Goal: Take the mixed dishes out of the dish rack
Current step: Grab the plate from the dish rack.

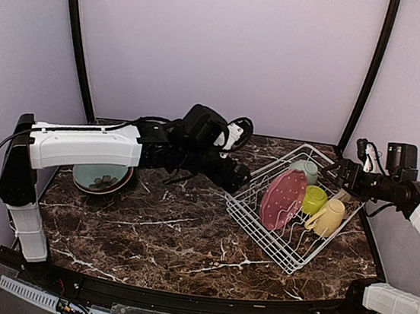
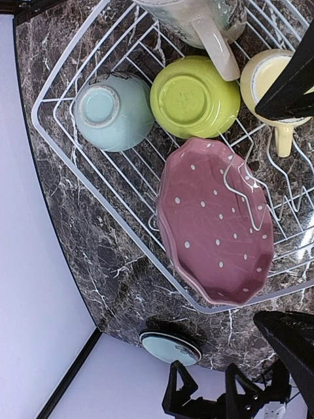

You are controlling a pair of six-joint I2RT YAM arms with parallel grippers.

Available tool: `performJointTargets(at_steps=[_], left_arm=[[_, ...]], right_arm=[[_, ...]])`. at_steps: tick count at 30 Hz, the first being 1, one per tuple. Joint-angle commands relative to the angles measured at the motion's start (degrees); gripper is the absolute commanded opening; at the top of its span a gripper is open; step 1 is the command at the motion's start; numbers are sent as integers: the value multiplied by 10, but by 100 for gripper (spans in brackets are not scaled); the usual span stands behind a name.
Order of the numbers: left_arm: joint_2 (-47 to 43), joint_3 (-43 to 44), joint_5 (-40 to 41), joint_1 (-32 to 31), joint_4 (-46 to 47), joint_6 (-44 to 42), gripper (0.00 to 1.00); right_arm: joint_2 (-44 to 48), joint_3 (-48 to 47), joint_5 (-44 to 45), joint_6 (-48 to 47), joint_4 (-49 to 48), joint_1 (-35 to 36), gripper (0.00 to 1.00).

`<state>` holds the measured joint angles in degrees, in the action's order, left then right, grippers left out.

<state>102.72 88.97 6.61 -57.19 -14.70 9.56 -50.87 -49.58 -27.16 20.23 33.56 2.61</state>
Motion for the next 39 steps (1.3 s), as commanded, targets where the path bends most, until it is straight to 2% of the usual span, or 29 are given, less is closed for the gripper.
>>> performJointTargets(at_steps=[1,8,14,18,21,27,30,39], left_arm=[[58,81,-13,-31,-19,-23,98],[173,227,-83,-48,-65,-10,99],[246,309,-48,-51,-100,-2,95],[286,349,-16,-54,-118,-4,88],[306,376,14,-59,-129,-5,77],[340,417,63,-71,-150,-5,62],[351,427,68,-76,-148,-3,54],[371,459,75,-86,-152,-7,37]], right_arm=[[12,-5,7,-5,0,2,99],[15,1,7,-4,0,3,99],[22,4,11,-5,0,3,99],[23,5,11,-4,1,3,99],[21,7,11,-4,0,3,99],[23,10,11,-3,-1,3,99],[25,12,11,-3,-2,3,99],[31,13,15,-4,1,3,99]])
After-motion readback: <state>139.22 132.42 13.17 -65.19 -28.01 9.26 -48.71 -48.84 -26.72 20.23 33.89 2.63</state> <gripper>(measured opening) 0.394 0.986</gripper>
